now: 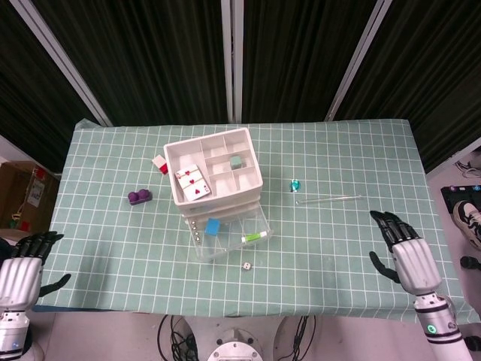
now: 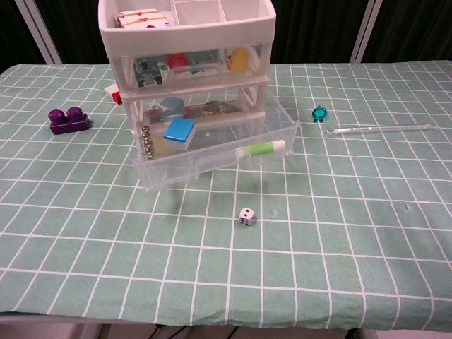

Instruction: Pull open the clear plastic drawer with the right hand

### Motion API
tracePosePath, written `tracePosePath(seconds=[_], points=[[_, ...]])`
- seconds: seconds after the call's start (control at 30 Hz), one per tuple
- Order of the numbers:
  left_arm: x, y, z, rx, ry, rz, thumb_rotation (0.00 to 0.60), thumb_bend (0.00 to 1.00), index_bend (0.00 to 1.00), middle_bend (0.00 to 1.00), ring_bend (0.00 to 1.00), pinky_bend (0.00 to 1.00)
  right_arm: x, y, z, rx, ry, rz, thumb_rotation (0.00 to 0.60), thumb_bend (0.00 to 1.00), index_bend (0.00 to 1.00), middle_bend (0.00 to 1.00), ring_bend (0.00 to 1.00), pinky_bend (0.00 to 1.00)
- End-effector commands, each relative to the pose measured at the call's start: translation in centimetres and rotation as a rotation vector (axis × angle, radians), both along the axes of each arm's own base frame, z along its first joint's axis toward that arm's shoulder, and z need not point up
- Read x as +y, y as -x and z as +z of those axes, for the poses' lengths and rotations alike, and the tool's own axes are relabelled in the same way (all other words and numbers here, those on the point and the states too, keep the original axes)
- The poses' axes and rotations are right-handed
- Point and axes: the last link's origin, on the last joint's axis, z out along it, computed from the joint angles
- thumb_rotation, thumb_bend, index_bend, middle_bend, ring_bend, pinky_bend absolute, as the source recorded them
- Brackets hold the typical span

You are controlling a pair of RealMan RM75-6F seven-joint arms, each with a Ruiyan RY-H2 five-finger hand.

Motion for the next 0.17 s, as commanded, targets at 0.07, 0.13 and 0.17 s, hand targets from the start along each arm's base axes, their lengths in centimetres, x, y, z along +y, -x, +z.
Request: tracePosePath(seconds=[0.07, 0.13, 0.17], points=[[0.04, -0.09, -0.05, 0.001, 0.002, 0.004, 0.600, 0.05, 0.23, 0.20, 0.16, 0.19, 1.57, 1.63, 0.64, -0.002, -0.001, -0.061, 0.600, 0.27, 0.00, 0.00, 0.00, 0.00], [0.15, -0.16, -0.14, 0.000, 0.006, 0.004, 0.600, 0.05, 0.23, 0.20, 0.16, 0.19, 1.74, 1.87, 0.58, -0.008, -0.014, -0.073, 0.600, 0.27, 0.00, 0.00, 0.00, 0.00], [0.19, -0.17, -0.20, 0.000, 0.009, 0.004, 0.600, 0.05, 0.23, 0.20, 0.16, 0.19, 1.73, 1.90, 0.57, -0.011, -0.016, -0.075, 0.600, 0.28, 0.00, 0.00, 0.00, 0.00]])
